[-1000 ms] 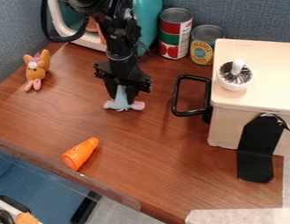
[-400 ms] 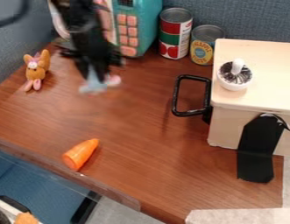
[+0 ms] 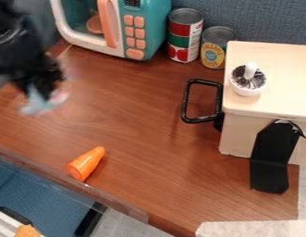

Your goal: Moves object to the right

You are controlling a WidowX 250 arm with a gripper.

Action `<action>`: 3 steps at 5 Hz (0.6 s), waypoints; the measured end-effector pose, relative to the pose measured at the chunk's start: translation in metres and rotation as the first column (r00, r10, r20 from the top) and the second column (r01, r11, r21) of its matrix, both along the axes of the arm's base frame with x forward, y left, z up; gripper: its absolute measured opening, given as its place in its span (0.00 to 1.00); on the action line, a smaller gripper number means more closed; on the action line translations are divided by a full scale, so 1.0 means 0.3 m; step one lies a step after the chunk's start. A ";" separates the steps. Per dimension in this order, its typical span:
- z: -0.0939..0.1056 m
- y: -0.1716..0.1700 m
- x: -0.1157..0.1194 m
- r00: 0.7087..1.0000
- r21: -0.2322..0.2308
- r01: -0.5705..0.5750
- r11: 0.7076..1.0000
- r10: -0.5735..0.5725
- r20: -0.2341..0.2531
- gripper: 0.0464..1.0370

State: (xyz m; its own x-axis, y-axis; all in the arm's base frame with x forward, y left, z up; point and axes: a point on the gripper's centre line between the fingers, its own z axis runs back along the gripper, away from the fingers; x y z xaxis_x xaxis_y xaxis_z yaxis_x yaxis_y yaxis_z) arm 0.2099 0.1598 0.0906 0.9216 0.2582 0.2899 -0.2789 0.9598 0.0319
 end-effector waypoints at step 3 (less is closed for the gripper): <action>-0.276 0.232 -0.089 0.980 0.003 -0.147 0.989 0.146 -0.137 0.24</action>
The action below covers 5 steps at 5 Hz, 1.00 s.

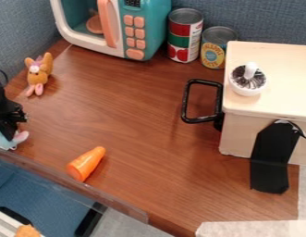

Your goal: Moves object to the right

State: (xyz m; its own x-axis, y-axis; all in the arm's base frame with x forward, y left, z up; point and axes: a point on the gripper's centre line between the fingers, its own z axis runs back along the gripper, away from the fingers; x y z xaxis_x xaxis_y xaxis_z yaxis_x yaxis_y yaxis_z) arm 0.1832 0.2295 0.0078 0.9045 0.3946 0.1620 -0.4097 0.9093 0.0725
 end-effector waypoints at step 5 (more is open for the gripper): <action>0.332 -0.015 0.038 0.988 -0.066 0.154 0.986 -0.155 -0.002 0.97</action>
